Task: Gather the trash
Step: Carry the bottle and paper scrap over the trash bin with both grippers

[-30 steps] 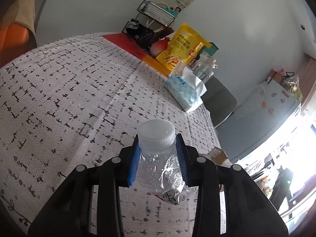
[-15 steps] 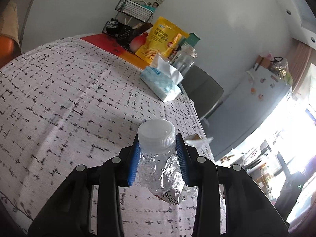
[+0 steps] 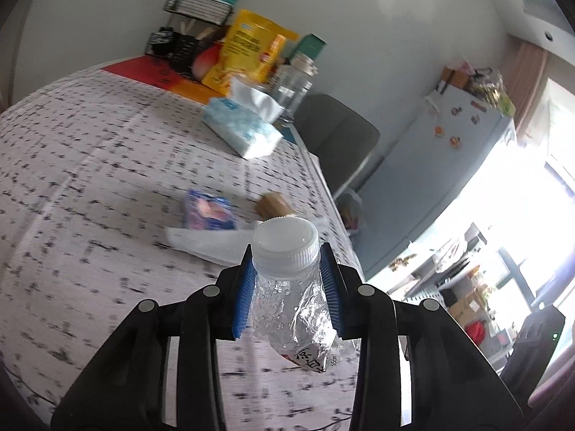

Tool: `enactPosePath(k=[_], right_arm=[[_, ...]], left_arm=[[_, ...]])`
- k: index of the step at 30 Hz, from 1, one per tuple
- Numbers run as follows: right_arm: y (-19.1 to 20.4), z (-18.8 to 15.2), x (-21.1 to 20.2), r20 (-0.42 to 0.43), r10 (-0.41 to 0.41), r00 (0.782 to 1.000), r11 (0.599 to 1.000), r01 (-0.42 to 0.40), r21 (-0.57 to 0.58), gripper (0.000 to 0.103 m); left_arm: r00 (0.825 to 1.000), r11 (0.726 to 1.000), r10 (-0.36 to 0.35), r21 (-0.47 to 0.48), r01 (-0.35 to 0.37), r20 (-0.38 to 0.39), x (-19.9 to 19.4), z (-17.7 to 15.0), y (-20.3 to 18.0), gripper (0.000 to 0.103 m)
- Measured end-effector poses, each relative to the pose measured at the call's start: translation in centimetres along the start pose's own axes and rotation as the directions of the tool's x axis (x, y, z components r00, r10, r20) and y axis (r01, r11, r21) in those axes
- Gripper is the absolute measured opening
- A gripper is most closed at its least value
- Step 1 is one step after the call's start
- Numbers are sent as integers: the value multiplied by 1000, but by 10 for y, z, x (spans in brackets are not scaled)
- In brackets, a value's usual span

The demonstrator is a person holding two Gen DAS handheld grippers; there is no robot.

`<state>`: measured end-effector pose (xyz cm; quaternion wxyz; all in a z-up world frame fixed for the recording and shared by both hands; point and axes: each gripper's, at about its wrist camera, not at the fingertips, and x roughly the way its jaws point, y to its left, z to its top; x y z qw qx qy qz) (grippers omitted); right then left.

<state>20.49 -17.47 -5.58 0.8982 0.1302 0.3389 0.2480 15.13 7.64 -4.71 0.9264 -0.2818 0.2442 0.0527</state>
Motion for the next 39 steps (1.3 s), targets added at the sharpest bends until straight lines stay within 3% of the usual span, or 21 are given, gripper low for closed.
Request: enactPosePath(k=[12,23,31,39], right_arm=[[-103,1,-41,56,-117,992,982,107,157,3],[-211,-14,-76,64,-255,965,922,222,317,3],[-298,-40,-80,13,-346,938,848,307,432,3],[-363,-67,-58,-46,-389,920,776,354,523,6]], left_arm=[[987,987,-96,117,110,-126,61,-40,-105,35],[944,956,-167,187,226,-286,132,-104,-212,35],[916,951,-137,207,228,-377,183,-164,-261,35],[902,961,-86,203,187,-423,226,-203,-265,35]])
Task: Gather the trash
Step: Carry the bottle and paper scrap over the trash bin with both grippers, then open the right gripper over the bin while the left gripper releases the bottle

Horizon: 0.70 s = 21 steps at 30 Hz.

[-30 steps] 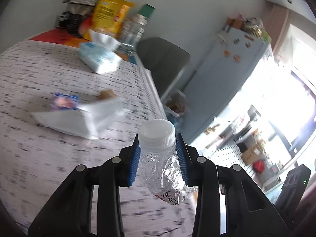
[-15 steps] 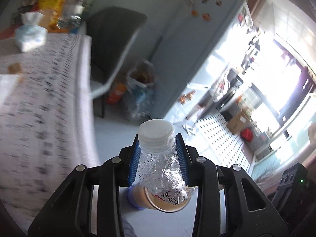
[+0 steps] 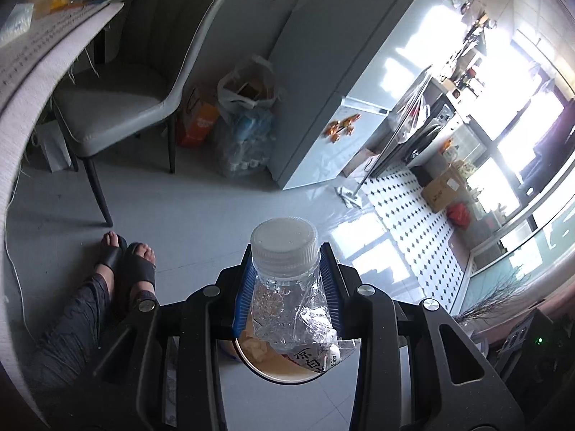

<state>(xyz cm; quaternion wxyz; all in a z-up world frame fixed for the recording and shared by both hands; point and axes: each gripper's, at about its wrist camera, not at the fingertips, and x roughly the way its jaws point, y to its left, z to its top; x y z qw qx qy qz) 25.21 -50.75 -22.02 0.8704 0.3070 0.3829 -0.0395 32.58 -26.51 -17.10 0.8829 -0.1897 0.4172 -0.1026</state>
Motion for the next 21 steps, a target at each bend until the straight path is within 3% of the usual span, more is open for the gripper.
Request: enactPosePath(k=[4,7,14,21], right_arm=[[-18,-4,28,-25,-24,999,999,25,31,9],[-33,-6,45,-47,-21,999,997,25,75,43],[-49,-16,44,-47,-53,998,992,58,111,44],[-70,-23,-5,15,-110,994,979,106,171,44]], left_arm=[[999,1000,18,-5,-18,-26,19,-4,3,35],[999,1000,25,2,-25,-44,28,-8,6,35],[995,1000,17,-16,-18,-95,53,-15,8,35],[979,996,-87,-42,80,-184,85,-30,-15,37]])
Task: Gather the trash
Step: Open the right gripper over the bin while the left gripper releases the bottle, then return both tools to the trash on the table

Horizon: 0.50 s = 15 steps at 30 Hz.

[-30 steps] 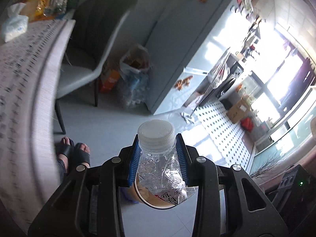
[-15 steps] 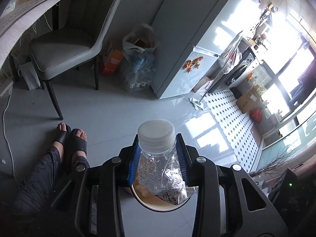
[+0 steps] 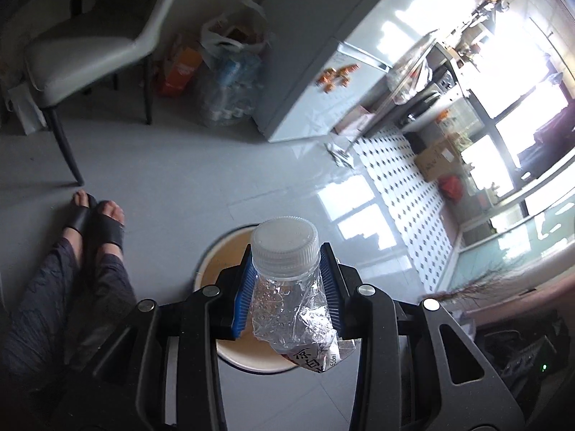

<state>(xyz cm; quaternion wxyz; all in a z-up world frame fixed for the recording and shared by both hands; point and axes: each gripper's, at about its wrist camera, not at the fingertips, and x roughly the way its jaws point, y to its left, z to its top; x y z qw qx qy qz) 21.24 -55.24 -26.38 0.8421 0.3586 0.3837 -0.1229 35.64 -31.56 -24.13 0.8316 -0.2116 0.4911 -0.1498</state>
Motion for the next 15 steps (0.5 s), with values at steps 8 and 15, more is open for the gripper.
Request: enactPosePath(k=[8,15], right_arm=[[-13,2,-38,61,-20,998,999,17,37,44],[16,3,-60,92,32,995,999,-33,6,62]], left_arm=[[995,995,-98,-26,99,22,-17,-6,-12,84],[991,995,-88,-33,92,104,-79,1,-21,90]])
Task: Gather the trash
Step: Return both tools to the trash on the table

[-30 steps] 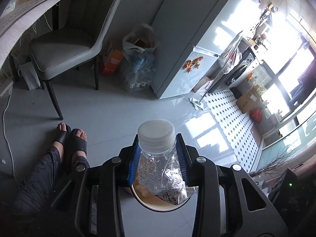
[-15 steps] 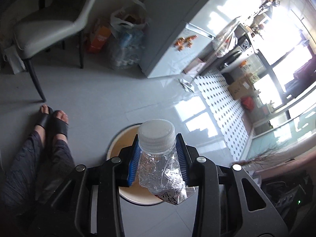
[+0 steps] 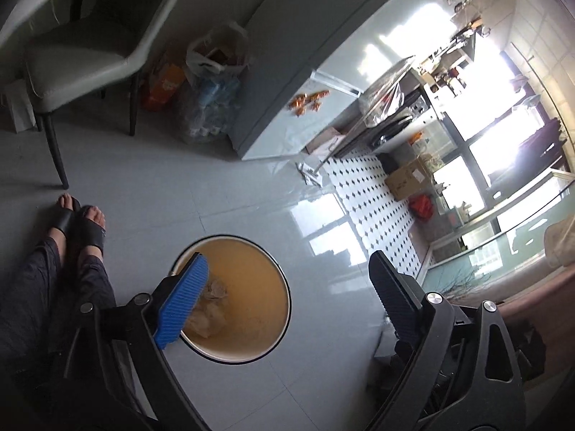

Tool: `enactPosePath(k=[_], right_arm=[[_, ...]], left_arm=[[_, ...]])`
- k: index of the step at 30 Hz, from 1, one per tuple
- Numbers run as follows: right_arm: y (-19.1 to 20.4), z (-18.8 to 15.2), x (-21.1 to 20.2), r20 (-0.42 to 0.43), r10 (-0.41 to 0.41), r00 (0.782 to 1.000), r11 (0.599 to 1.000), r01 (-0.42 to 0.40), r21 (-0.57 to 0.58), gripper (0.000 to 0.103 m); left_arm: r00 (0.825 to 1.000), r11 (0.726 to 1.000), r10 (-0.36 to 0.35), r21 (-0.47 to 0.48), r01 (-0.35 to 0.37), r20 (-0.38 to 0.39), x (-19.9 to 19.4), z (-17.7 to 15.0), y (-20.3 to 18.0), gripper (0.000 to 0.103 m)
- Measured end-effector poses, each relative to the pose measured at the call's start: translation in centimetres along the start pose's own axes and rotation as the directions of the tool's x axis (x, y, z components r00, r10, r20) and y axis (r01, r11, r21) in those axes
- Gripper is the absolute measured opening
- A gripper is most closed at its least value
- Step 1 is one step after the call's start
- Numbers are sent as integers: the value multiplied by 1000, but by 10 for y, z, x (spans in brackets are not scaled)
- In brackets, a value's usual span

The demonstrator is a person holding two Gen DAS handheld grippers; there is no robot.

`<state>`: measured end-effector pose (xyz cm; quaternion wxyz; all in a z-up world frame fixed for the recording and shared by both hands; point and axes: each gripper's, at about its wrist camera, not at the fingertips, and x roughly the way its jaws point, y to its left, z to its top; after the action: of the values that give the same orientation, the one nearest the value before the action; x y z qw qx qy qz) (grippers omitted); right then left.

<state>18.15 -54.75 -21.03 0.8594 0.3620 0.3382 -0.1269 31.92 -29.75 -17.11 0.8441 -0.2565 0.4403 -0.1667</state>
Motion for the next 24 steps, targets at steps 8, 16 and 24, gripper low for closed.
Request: enactPosePath(k=[8,16,24], right_arm=[[49,0,-30,26,79,997,996,-78,-43,78],[114,-14,-60,36,181,983,977,-176,-122,79],[178,-38,-84,21,259,966,946,-250,-208,80]], left_arm=[[988,1000,-27,-6,28,150,-104,35,-2,95],[951,997,-48,-39,63,306,-214,63,27,95],[907,998,15,-65,13,421,-300,80,83,96]])
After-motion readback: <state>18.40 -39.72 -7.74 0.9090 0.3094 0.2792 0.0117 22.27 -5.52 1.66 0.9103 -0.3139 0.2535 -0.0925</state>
